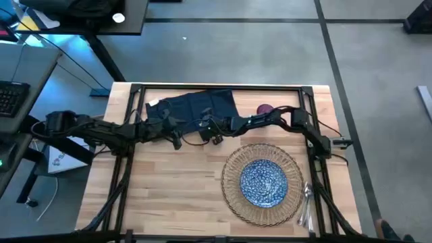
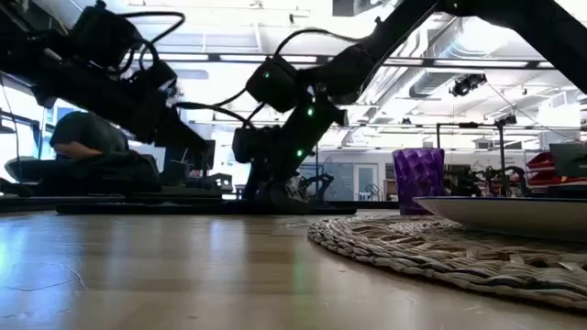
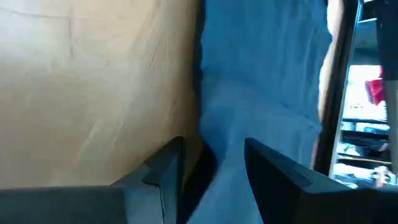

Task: Set table place
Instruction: Fold the blue table napkin

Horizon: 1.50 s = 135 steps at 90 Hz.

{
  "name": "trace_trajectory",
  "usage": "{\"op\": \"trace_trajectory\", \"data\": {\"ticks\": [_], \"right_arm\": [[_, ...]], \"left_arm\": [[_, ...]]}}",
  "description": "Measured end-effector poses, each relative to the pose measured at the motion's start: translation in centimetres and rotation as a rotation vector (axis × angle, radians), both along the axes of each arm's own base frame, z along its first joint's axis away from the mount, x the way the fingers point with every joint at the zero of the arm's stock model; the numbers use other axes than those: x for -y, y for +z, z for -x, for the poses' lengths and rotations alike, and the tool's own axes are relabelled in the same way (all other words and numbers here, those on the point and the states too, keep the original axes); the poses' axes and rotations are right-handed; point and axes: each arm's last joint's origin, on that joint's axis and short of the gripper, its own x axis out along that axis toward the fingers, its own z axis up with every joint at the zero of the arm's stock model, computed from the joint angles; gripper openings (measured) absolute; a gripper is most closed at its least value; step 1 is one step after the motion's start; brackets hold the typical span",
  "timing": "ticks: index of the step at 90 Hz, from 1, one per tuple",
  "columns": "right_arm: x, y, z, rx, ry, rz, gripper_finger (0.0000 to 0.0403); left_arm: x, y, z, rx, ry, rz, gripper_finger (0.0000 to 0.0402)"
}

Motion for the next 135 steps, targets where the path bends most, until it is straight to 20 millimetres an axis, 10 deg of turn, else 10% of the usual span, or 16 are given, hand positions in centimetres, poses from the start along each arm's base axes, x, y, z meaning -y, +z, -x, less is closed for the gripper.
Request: {"op": "trace_trajectory", "data": {"ticks": [81, 135], "right_arm": [[-3.3, 1.8, -3.2, 0.321, -0.165, 0.085, 0.0141], [0.1, 1.1, -2.8, 0.588, -0.499, -0.448, 0.0141]], "left_arm": [[-0.3, 2.5, 2.9, 0.088, 0.110, 0.045, 0.0163], [-0.3, 3.1, 3.2, 0.136, 0.097, 0.051, 0.0163]]}}
